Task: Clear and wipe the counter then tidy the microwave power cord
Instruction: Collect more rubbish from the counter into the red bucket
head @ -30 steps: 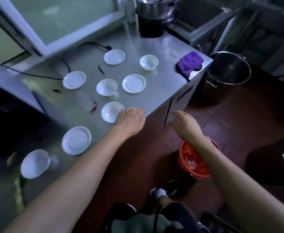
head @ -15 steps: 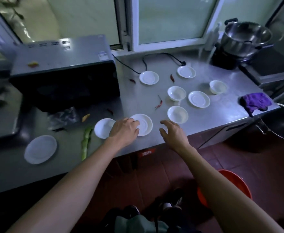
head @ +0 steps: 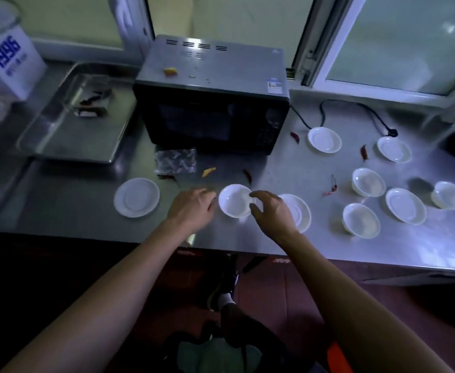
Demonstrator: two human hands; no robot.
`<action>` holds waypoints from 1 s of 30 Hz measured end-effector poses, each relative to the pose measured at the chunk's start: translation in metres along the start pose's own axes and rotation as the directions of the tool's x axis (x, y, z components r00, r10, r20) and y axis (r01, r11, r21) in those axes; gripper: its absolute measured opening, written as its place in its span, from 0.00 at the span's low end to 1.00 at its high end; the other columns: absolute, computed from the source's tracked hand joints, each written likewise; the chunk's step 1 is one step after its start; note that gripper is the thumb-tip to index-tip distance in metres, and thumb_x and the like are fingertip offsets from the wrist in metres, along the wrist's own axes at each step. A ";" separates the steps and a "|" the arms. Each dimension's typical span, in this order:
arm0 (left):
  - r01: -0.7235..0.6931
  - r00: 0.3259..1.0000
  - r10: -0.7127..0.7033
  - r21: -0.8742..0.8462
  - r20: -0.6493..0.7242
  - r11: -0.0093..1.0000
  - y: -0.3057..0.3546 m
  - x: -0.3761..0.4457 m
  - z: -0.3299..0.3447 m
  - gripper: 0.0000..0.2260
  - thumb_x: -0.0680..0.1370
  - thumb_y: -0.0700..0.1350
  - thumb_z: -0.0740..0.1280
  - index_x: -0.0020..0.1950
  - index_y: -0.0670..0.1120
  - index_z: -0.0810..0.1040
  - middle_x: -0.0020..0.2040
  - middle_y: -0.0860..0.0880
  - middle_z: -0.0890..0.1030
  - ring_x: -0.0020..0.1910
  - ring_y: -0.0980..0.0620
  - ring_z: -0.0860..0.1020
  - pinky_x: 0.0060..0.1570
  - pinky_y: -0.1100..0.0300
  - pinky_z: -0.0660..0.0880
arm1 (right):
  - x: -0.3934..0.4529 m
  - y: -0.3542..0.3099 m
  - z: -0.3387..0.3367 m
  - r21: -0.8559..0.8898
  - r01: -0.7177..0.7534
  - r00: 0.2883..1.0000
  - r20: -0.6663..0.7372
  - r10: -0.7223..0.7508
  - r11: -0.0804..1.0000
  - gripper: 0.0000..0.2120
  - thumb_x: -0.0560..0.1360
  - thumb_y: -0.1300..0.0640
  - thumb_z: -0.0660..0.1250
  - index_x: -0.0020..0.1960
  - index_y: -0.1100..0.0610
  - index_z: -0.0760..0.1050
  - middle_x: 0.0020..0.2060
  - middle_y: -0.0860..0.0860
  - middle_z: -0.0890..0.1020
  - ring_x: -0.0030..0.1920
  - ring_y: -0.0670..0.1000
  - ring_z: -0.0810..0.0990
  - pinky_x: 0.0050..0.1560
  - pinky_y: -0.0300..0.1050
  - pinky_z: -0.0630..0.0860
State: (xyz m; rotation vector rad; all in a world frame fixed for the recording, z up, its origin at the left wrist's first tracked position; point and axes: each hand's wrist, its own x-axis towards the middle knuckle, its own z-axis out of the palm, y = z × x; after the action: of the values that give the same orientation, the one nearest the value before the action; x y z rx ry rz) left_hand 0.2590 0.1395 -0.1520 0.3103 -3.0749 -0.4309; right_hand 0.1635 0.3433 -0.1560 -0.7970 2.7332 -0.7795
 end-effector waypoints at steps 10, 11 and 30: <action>0.194 0.981 -0.192 -0.031 0.037 0.981 -0.083 0.033 0.007 0.16 0.76 0.52 0.56 0.54 0.45 0.78 0.50 0.44 0.81 0.47 0.41 0.79 0.43 0.48 0.77 | 0.102 -0.029 0.054 0.065 0.105 0.983 0.143 -0.113 0.992 0.15 0.77 0.57 0.67 0.64 0.55 0.79 0.62 0.50 0.81 0.62 0.53 0.78 0.66 0.42 0.62; 0.208 0.978 -0.206 -0.044 0.035 0.977 -0.090 0.040 0.009 0.17 0.75 0.52 0.55 0.54 0.46 0.78 0.50 0.44 0.81 0.47 0.41 0.79 0.43 0.48 0.78 | 0.111 -0.029 0.059 0.050 0.122 0.980 0.153 -0.129 0.991 0.15 0.77 0.57 0.67 0.63 0.55 0.79 0.62 0.50 0.81 0.62 0.53 0.78 0.66 0.42 0.62; 0.296 0.943 -0.306 0.089 0.128 0.951 -0.143 0.112 0.043 0.22 0.76 0.45 0.66 0.70 0.48 0.71 0.72 0.48 0.70 0.71 0.43 0.68 0.58 0.44 0.72 | 0.226 -0.025 0.131 -0.210 0.374 0.868 0.422 -0.261 0.903 0.19 0.75 0.62 0.66 0.64 0.50 0.78 0.64 0.53 0.78 0.65 0.57 0.71 0.63 0.54 0.67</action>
State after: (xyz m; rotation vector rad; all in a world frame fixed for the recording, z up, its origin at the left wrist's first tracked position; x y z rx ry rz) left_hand 0.1745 -0.0059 -0.2337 0.7945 -3.1908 -0.3676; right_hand 0.0265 0.1454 -0.2605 -1.3368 2.4067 -0.2295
